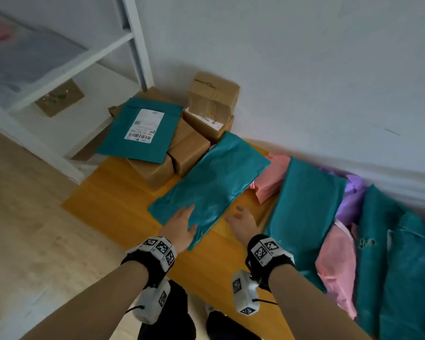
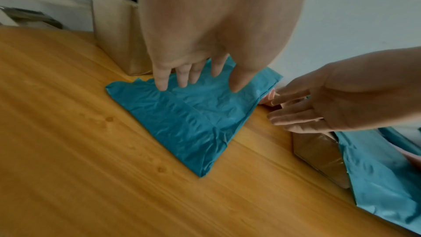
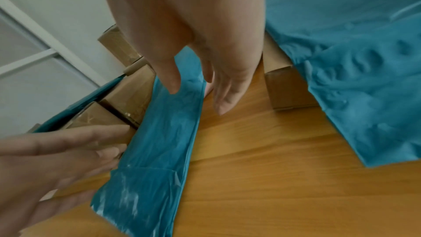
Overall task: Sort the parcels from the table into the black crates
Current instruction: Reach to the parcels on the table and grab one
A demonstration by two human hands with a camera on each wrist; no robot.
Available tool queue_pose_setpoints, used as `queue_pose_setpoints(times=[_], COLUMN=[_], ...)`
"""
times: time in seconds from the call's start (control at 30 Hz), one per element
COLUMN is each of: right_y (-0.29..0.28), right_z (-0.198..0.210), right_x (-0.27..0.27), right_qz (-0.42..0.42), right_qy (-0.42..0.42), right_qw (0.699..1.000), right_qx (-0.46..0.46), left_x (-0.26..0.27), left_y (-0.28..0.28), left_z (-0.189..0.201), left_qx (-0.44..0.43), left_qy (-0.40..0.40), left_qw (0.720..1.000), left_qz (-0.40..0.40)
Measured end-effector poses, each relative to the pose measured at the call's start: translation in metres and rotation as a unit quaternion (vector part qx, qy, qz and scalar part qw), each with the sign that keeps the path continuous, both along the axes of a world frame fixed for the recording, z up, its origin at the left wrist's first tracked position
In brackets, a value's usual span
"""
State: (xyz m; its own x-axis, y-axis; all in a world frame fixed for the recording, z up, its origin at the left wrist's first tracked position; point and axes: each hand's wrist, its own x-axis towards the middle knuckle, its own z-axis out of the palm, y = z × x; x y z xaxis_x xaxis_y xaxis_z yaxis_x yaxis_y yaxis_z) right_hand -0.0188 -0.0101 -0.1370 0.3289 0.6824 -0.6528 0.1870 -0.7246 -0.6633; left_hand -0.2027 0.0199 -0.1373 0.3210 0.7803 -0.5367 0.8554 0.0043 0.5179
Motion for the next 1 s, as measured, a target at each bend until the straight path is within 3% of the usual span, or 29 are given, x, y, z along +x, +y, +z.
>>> queue_pose_setpoints(times=[0.33,0.67,1.0], right_y=[0.027,0.032,0.033], right_z=[-0.009,-0.015,0.01], right_x=[-0.021,-0.035,-0.053], right_qz=[-0.123,-0.234,-0.208], right_qy=[-0.02,0.041,0.034], right_qw=[0.992,0.971,0.974], right_qx=[-0.028,0.01,0.08], left_x=[-0.01,-0.014,-0.006], left_y=[0.041,0.052,0.037], left_z=[-0.02,-0.019,0.002], left_qx=[-0.047,-0.031,0.019], left_qy=[-0.077,-0.097,-0.096], left_qw=[0.992,0.987,0.983], left_qz=[-0.086,-0.125,-0.155])
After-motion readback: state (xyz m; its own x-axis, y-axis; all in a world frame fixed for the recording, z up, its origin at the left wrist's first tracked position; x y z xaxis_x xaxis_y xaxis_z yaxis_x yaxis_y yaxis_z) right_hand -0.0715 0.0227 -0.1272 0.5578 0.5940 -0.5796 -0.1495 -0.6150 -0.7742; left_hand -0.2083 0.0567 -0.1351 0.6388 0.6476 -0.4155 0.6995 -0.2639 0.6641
